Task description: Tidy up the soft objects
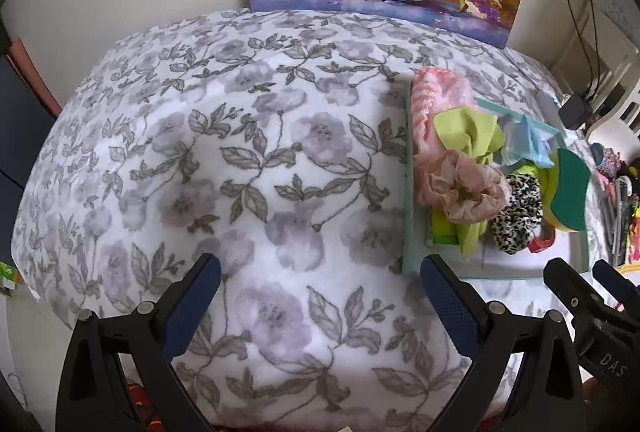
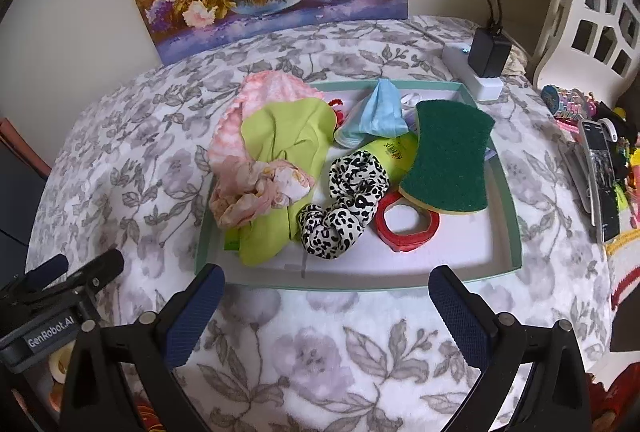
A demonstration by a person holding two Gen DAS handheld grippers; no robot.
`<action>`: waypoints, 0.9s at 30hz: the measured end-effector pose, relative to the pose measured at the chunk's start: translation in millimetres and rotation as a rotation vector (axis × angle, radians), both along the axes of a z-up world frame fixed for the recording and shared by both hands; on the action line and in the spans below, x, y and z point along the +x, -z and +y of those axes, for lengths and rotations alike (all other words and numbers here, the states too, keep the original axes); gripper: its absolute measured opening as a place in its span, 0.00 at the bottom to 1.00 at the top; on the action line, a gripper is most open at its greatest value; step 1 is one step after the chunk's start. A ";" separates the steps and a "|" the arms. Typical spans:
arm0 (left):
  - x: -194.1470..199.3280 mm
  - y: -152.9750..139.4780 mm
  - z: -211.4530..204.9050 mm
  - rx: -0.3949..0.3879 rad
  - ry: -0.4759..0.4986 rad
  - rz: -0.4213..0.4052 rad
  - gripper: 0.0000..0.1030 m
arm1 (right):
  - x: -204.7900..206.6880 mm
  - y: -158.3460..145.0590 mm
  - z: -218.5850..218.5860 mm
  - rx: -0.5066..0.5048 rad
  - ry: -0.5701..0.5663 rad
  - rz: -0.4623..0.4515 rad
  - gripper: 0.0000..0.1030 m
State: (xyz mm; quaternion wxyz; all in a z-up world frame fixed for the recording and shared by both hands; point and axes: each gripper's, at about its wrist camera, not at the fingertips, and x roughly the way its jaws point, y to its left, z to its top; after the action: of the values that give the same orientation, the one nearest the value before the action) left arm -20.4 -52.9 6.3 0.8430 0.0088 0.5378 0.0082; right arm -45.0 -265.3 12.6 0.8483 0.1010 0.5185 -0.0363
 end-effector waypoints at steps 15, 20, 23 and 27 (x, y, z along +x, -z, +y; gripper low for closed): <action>-7.4 -10.5 8.3 -0.003 -0.042 -0.041 0.97 | -10.0 -10.4 -3.0 0.007 0.025 -0.047 1.00; -7.0 -12.4 8.5 0.005 -0.046 -0.052 0.97 | -10.3 -11.9 -3.0 0.007 0.025 -0.055 1.00; -6.4 -12.6 9.5 0.003 -0.046 -0.056 0.97 | -9.4 -12.0 -2.3 0.006 0.022 -0.057 1.00; -5.8 -13.2 10.1 0.009 -0.049 -0.065 0.97 | -8.6 -11.8 -1.2 -0.003 0.020 -0.058 1.00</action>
State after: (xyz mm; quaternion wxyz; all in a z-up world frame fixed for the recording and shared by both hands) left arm -26.2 -42.8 19.5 0.8594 -0.0010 0.5103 0.0316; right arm -53.5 -266.5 24.4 0.8627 0.1061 0.4927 -0.0424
